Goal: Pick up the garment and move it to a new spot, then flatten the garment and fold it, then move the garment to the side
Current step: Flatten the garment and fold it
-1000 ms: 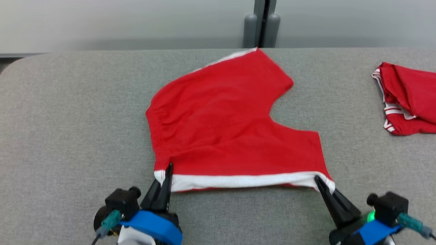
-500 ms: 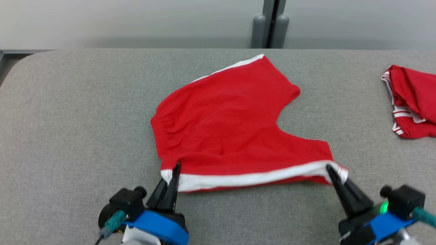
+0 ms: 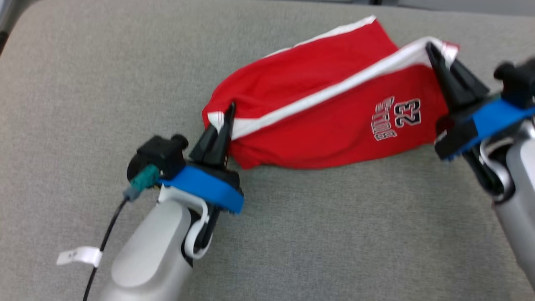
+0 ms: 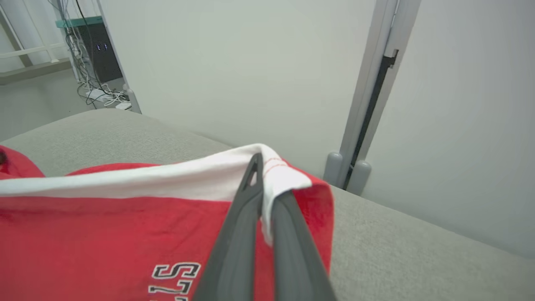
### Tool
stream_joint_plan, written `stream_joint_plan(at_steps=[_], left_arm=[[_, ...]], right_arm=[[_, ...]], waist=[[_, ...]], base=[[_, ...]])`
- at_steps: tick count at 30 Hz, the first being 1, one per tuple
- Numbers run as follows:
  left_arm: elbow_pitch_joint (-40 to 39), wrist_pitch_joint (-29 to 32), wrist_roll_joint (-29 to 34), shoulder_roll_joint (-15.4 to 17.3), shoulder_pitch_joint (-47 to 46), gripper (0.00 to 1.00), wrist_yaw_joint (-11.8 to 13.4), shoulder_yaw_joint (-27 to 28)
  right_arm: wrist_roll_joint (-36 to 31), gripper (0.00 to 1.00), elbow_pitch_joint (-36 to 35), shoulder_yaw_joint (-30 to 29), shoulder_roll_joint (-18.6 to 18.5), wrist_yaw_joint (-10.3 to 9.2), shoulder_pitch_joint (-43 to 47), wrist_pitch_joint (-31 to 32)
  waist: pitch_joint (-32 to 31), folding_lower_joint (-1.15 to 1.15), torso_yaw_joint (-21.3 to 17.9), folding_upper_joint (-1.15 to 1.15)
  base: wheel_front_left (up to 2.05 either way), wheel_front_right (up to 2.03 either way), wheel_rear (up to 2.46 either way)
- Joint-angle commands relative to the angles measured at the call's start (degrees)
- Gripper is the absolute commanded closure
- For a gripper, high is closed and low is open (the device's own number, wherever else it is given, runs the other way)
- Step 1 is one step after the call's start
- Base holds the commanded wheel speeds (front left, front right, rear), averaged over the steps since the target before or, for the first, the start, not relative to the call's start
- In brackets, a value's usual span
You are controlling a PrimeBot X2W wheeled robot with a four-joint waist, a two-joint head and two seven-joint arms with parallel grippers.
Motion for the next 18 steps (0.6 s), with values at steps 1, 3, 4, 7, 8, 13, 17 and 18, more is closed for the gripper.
stream_joint_plan(at_steps=[1,3,4,7,8,13,17,18], left_arm=[[1.04,-0.23,0.24,-0.44,-2.52,1.00,-0.24,0.56],[2.79,-0.25,-0.10,-0.76,-4.95,1.00,-0.28,0.94],[3.67,-0.34,0.02,-0.81,-6.15,1.00,-0.31,1.13],[6.00,-0.81,-0.25,-1.51,-9.28,1.00,-0.61,1.68],[6.76,-0.87,-0.27,-1.65,-10.31,1.00,-0.83,1.87],[10.70,-1.50,-0.52,-2.45,-14.66,1.00,-1.48,2.23],[13.56,-1.90,-0.31,-3.29,-17.11,1.00,-1.96,2.16],[14.25,-1.91,-0.26,-3.47,-17.61,0.99,-2.05,2.08]], right_arm=[[0.08,1.00,2.08,0.82,0.06,0.02,-3.65,0.56],[0.01,1.00,5.33,2.16,0.20,0.02,-7.88,1.03],[0.08,1.00,7.20,2.79,0.43,0.02,-9.92,1.10],[0.16,1.00,12.91,4.13,1.16,0.02,-15.59,0.99],[0.15,1.00,14.65,4.47,1.35,0.02,-17.49,0.74],[-0.19,1.00,23.86,5.69,2.78,0.02,-24.93,-0.78],[-0.28,1.00,30.17,6.97,4.35,0.02,-28.83,-2.03],[-0.13,1.00,31.59,7.21,4.78,0.02,-29.57,-2.29]], waist=[[2.73,-0.01,1.82,0.00],[4.13,-0.01,2.30,0.00],[4.79,-0.01,2.44,0.00],[6.70,-0.01,2.94,0.00],[7.38,-0.01,3.11,0.00],[9.60,-0.01,4.02,0.00],[10.59,-0.01,4.29,0.00],[10.76,-0.01,4.31,0.00]], base=[[0.00,0.00,0.00],[0.00,0.00,0.00],[0.00,0.00,0.00],[0.00,0.00,0.00],[0.00,0.00,0.00],[0.00,0.00,0.00],[0.00,0.00,0.00],[0.00,0.00,0.00]])
